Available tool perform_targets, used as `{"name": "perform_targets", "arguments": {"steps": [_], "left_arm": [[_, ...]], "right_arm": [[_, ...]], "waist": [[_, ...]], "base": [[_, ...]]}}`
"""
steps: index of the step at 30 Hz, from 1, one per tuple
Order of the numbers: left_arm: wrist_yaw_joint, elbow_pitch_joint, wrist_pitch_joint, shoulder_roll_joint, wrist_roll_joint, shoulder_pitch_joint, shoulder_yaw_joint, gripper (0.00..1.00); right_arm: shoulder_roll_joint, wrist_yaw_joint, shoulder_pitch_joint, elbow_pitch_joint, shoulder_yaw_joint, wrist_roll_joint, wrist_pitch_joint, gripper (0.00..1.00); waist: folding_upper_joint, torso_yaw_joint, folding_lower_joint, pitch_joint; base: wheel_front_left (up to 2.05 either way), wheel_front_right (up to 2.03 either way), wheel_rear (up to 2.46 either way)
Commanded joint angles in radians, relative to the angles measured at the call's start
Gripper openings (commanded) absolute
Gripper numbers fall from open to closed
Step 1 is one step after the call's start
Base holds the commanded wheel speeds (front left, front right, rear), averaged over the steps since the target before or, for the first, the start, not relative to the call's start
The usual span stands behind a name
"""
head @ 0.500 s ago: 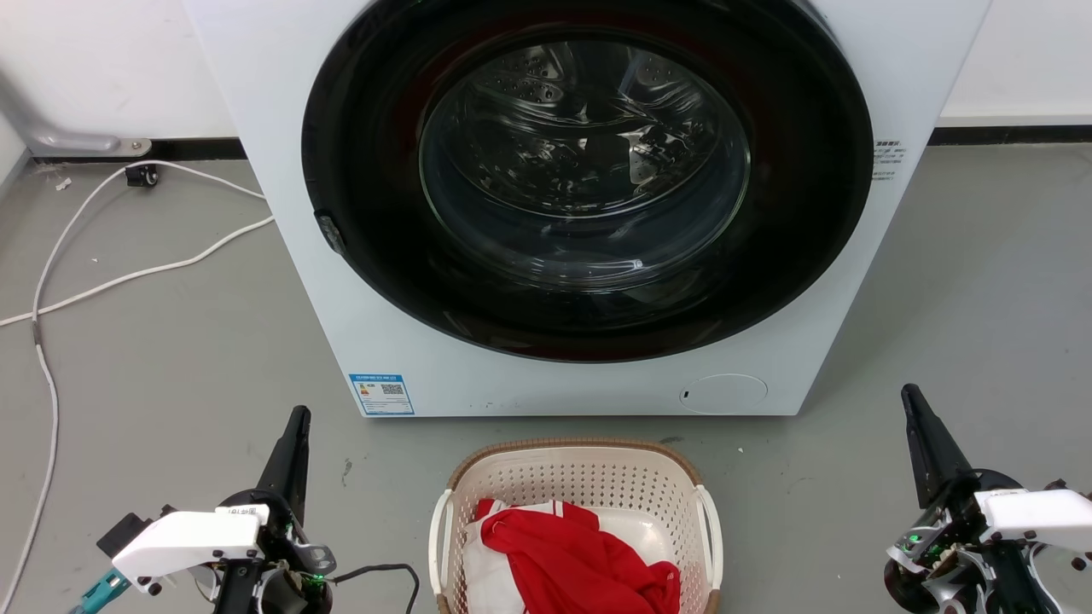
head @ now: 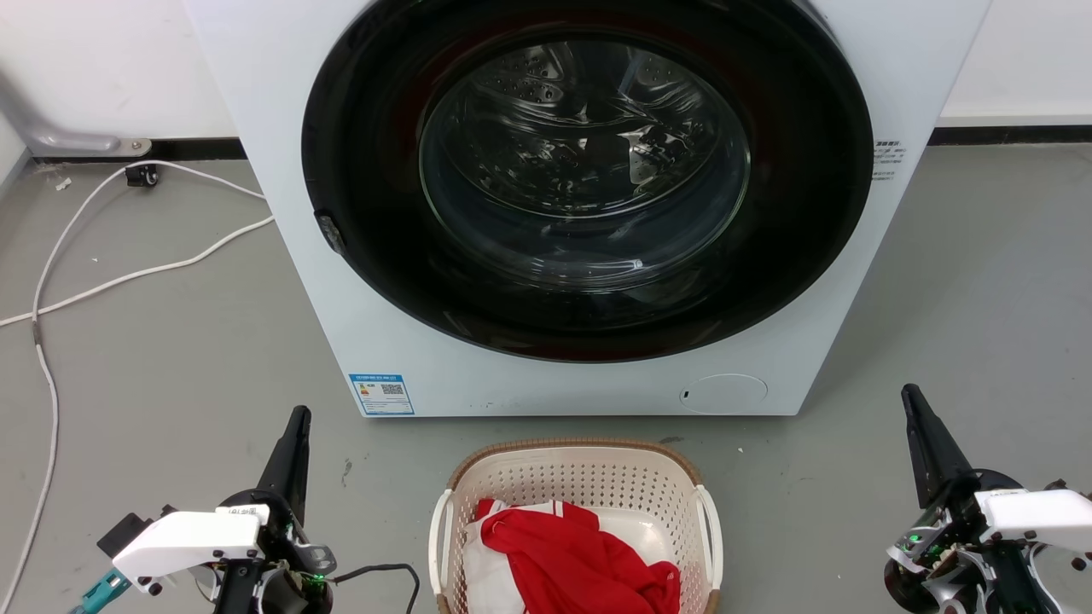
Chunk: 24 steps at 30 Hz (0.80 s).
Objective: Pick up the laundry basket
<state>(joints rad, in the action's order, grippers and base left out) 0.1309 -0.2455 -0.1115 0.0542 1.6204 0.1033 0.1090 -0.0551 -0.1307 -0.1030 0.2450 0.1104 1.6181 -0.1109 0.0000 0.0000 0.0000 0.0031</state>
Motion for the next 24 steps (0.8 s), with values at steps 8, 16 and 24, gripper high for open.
{"name": "perform_targets", "arguments": {"steps": [8,16,24], "left_arm": [[0.003,-0.001,-0.001,-0.001,-0.006,0.011,0.005,0.0],[0.003,-0.001,-0.002,-0.001,-0.006,0.011,0.005,0.0],[0.003,-0.001,-0.003,-0.002,-0.007,0.011,0.006,0.0]], "right_arm": [[0.004,0.0,-0.011,0.001,0.002,-0.006,-0.004,0.0],[0.004,0.0,-0.012,0.001,0.003,-0.007,-0.004,0.0],[0.004,0.0,-0.012,0.001,0.003,-0.007,-0.005,0.0]], "waist": [[0.0,0.0,0.0,0.0],[0.0,0.0,0.0,0.0],[0.0,0.0,0.0,0.0]], "base": [[0.0,0.0,0.0],[0.0,0.0,0.0],[0.0,0.0,0.0]]}}
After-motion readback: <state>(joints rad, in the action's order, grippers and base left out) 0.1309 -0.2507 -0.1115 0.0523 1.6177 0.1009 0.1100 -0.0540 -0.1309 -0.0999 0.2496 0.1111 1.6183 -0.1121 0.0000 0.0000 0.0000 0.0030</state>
